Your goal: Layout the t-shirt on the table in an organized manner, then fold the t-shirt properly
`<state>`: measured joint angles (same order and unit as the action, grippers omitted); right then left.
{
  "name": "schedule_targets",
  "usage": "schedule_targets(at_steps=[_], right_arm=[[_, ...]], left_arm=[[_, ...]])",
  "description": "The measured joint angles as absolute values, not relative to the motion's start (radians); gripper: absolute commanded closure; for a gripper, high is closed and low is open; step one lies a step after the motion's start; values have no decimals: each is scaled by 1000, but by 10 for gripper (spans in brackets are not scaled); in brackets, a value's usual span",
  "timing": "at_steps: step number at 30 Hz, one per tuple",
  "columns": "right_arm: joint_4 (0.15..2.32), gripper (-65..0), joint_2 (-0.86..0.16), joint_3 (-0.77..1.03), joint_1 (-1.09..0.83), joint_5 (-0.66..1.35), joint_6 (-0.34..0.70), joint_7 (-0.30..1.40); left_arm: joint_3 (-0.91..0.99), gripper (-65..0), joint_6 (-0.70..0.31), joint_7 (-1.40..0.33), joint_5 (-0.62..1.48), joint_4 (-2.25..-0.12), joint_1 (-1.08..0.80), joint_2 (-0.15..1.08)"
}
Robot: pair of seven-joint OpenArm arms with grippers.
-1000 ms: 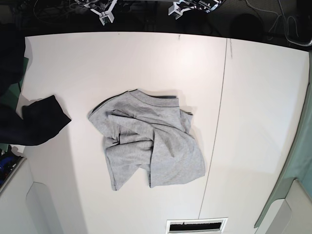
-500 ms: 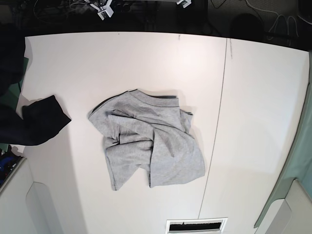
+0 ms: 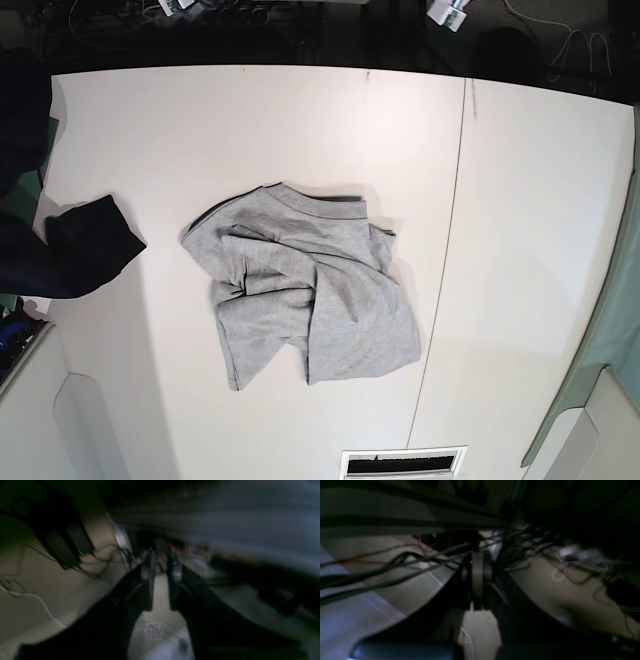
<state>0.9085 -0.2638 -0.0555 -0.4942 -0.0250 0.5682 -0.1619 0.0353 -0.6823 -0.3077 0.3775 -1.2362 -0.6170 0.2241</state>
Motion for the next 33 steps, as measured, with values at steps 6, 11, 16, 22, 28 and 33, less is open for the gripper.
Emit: schedule_targets(at_steps=[6, 11, 16, 22, 28, 33], right_arm=[[1354, 0, -372, -93, -715, 96, 569, -152], [1682, 0, -452, -66, -791, 131, 560, -151], [1845, 0, -468, -25, -734, 134, 562, -135], [1826, -88, -414, -24, -492, 223, 546, 47], [1729, -330, -232, -24, -235, 243, 453, 104], [1538, -330, -65, -21, -28, 171, 454, 110]], left_arm=[[194, -171, -683, -477, 551, -1518, -703, 228], [284, -171, -683, -513, 667, -1734, -734, 231], [289, -211, -686, -524, 684, -1881, -737, 231], [233, -353, -685, -527, 688, -1902, -689, 260], [20, -353, -574, -517, 537, -1896, -529, 273], [-84, -353, -503, -482, 438, -1808, -360, 264]])
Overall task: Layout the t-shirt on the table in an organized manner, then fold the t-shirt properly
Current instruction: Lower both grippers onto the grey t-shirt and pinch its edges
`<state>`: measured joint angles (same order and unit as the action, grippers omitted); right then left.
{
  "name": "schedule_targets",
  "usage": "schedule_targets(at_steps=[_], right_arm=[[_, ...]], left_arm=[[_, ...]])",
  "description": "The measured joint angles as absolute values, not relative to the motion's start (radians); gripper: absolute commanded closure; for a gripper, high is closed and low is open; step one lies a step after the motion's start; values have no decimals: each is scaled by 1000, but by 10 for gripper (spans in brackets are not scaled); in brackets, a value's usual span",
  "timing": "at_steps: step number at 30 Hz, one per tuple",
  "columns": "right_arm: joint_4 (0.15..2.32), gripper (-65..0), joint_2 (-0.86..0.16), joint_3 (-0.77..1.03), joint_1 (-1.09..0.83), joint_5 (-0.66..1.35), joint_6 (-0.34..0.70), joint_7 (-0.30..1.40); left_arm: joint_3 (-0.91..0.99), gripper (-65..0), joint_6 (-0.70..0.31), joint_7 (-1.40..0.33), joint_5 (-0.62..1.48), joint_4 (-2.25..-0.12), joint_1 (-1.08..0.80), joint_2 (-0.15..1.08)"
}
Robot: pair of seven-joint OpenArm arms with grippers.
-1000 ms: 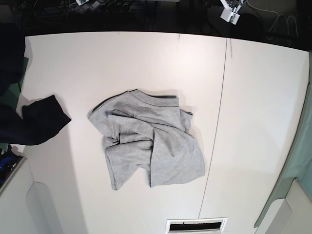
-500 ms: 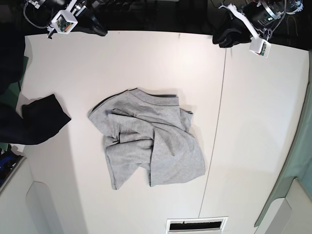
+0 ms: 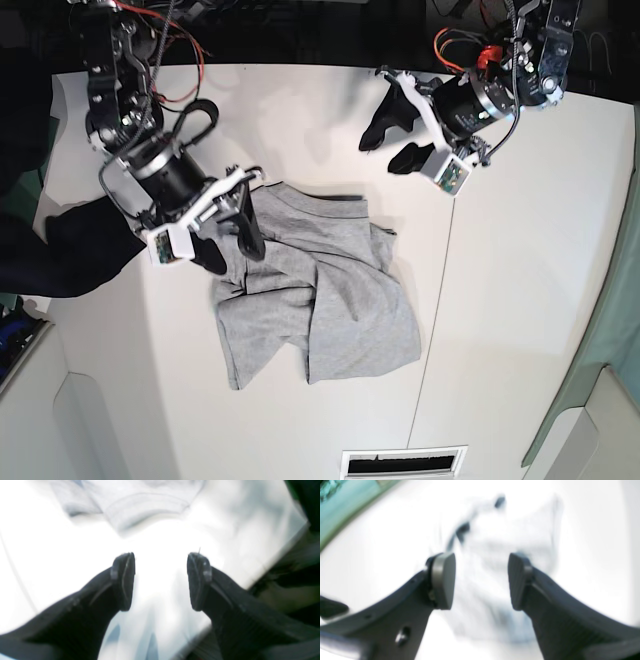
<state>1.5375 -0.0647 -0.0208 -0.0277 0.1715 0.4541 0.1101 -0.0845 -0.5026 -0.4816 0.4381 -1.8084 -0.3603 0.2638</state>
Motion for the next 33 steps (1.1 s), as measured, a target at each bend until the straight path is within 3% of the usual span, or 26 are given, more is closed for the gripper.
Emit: schedule_targets(at_steps=[4, 10, 18, 21, 22, 24, 25, 26, 33], right_arm=[[1351, -330, 17, -22, 129, 104, 461, 104], [1092, -330, 62, -20, 293, 60, 445, 112], [921, -323, 64, -22, 339, 52, 449, 109], [922, -195, 64, -22, 352, 53, 450, 107], [922, -122, 64, -22, 353, 53, 449, 105], [922, 0, 64, -22, 352, 52, 450, 105], [922, 0, 64, -22, 351, 52, 452, 95], [922, 0, 64, -22, 352, 51, 461, 82], [1070, 0, 28, -22, 409, 49, 523, 93]], left_arm=[[-87, -353, -483, -471, 410, -1680, -239, 226], [-90, -353, -483, -414, 407, -1478, -131, 211], [-87, -353, -483, -381, 375, -1286, -37, 116], [-88, -342, -482, -385, 374, -1274, -22, 94], [-88, -302, -483, -384, 374, -1274, -24, 93], [-86, -128, -482, -384, 366, -1273, -28, 91], [-86, -29, -482, -385, 347, -1272, -30, 91], [-84, 0, -482, -384, 332, -1272, -30, 91], [-1, 0, -480, -442, 320, -1448, -62, 164]])
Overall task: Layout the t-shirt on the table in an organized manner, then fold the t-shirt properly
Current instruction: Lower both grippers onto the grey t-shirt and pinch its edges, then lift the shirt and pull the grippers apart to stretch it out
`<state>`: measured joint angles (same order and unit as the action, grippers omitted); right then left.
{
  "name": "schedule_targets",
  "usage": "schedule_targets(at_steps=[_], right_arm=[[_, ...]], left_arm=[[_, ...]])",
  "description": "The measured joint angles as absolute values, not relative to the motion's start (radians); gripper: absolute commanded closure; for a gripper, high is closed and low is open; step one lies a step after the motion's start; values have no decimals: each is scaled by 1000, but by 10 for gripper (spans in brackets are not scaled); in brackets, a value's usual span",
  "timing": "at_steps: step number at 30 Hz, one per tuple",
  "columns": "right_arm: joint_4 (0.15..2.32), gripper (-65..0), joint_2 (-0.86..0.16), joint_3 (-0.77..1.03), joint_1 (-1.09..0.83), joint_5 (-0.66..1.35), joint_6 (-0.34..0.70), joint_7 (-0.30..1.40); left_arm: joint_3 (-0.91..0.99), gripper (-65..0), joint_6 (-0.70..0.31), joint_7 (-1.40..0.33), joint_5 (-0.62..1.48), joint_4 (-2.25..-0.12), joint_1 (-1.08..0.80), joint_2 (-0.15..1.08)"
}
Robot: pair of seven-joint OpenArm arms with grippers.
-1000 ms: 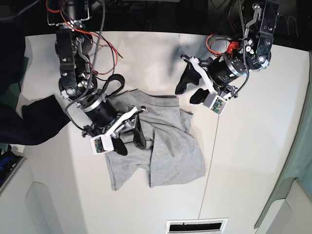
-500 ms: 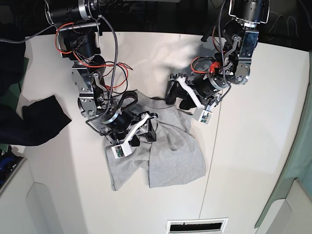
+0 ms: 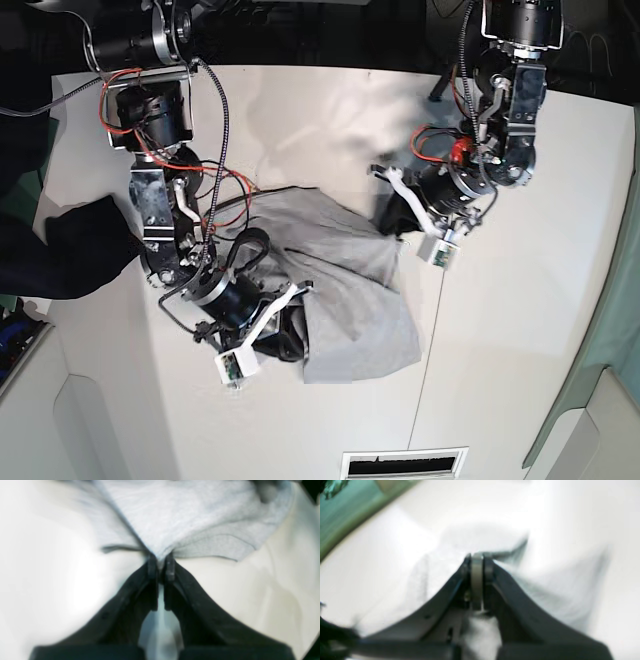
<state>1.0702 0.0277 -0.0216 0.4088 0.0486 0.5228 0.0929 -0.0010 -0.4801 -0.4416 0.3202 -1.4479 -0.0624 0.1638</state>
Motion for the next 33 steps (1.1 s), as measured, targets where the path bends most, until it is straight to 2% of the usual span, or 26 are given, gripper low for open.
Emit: schedule_targets(at_steps=[4, 8, 14, 17, 18, 19, 22, 23, 24, 28, 33], right_arm=[[1195, 0, -20, -20, 414, 47, 518, 162], [1259, 0, -82, -17, 426, 46, 524, 171], [1276, 0, -166, 133, 426, 112, 517, 269], [1276, 0, -176, 214, 418, 203, 516, 354], [1276, 0, -173, 234, 416, 220, 516, 376], [1276, -61, -170, 248, 413, 234, 516, 387], [1276, -324, -166, 287, 392, 238, 498, 391], [1276, -375, -167, 300, 379, 236, 486, 393], [1276, -399, -168, 311, 364, 236, 486, 393], [1275, -401, -168, 314, 292, 271, 484, 414], [1274, -401, -144, 313, 204, 392, 503, 474]], left_arm=[[54, 0, -429, -481, 347, -1641, -88, 287], [57, 0, -433, -502, 363, -1756, -94, 420], [54, 0, -434, -510, 360, -1788, -94, 586], [54, 0, -434, -533, 385, -1788, -94, 609], [54, -24, -434, -541, 404, -1788, -94, 606], [53, -66, -434, -547, 424, -1787, -96, 597], [51, -169, -435, -564, 447, -1768, -103, 575], [51, -188, -435, -585, 446, -1753, -105, 567], [51, -203, -434, -598, 441, -1736, -108, 559], [51, -242, -435, -629, 465, -1673, -112, 542], [53, -242, -430, -653, 601, -1655, -143, 546]])
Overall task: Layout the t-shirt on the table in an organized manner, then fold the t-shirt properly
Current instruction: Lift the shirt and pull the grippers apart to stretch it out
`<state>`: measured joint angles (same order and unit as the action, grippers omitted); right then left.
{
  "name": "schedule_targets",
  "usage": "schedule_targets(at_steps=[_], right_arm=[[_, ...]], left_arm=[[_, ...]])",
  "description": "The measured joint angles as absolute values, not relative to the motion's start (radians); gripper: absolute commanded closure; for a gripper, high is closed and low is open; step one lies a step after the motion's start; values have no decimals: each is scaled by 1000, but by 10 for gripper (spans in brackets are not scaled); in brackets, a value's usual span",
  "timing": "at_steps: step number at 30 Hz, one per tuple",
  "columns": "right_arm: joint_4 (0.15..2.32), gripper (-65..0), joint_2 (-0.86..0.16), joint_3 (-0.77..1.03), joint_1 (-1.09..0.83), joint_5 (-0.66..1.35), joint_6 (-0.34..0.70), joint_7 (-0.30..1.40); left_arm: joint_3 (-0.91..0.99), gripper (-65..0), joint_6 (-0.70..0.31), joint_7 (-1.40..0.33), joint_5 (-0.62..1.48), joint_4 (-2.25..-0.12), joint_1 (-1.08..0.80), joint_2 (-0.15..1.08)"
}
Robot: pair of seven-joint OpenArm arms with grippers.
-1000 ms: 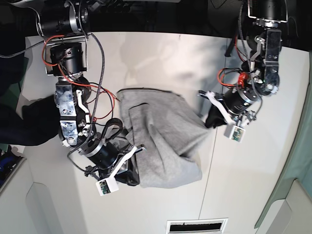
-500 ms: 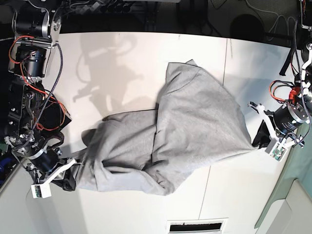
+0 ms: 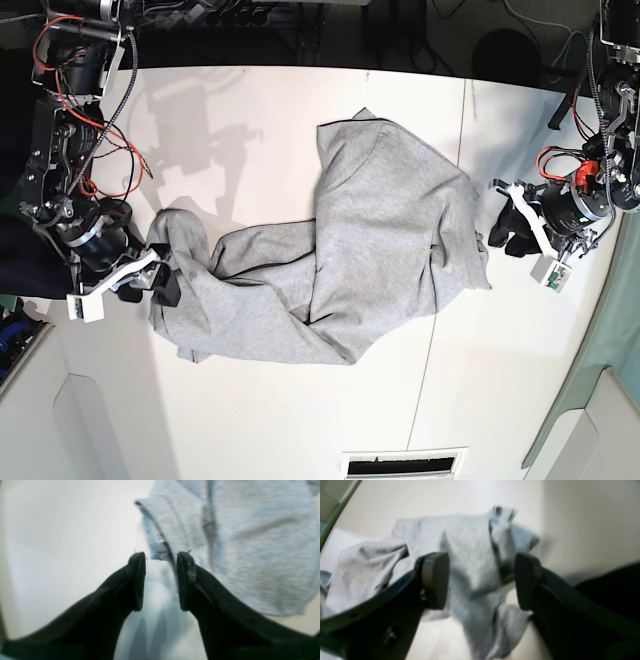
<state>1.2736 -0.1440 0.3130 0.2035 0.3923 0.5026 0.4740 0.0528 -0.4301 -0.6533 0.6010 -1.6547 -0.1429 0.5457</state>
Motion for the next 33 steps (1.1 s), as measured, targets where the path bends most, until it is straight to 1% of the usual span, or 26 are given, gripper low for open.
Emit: schedule_targets(at_steps=[4, 7, 10, 12, 16, 17, 18, 19, 20, 21, 22, 23, 25, 28, 30, 33], right_arm=[[1271, -401, -100, 313, 138, 368, 500, 472], [1235, -401, -74, 307, 110, 326, 494, 413], [1161, -401, -74, 287, 121, 295, 489, 322], [1104, -401, -78, 269, 147, 279, 485, 303], [1016, -398, -80, 241, 199, 271, 487, 276], [1000, -394, -80, 241, 209, 272, 487, 265], [990, -357, -80, 241, 218, 268, 488, 261], [986, -294, -80, 240, 228, 259, 488, 264], [984, -212, -80, 240, 236, 244, 486, 266], [983, -113, -80, 240, 244, 234, 486, 267], [982, -14, -80, 240, 255, 223, 485, 271], [982, 0, -80, 240, 268, 223, 485, 270], [1003, 0, -81, 240, 290, 222, 501, 270], [1079, 0, -83, 244, 302, 228, 524, 298], [1148, 0, -89, 249, 310, 218, 524, 368], [1262, 0, -123, 250, 316, 237, 528, 390]], left_arm=[[54, -242, -457, -653, 630, -1655, -204, 526], [54, -242, -457, -630, 587, -1654, -255, 473], [52, -242, -426, -592, 528, -1642, -270, 413], [53, -242, -397, -568, 522, -1615, -258, 389], [56, -241, -389, -524, 514, -1507, -252, 348], [56, -237, -400, -504, 521, -1478, -252, 336], [57, -203, -397, -489, 531, -1457, -242, 324], [59, -127, -397, -488, 526, -1436, -223, 314], [59, -29, -396, -489, 502, -1420, -202, 305], [59, 0, -394, -493, 483, -1410, -184, 299], [58, 0, -389, -495, 472, -1407, -170, 298], [58, 0, -389, -501, 468, -1407, -165, 297], [55, 0, -390, -490, 476, -1412, -174, 309], [75, 0, -398, -511, 465, -1437, -184, 361], [128, 0, -396, -519, 468, -1469, -184, 406], [229, 0, -392, -547, 487, -1520, -179, 477]])
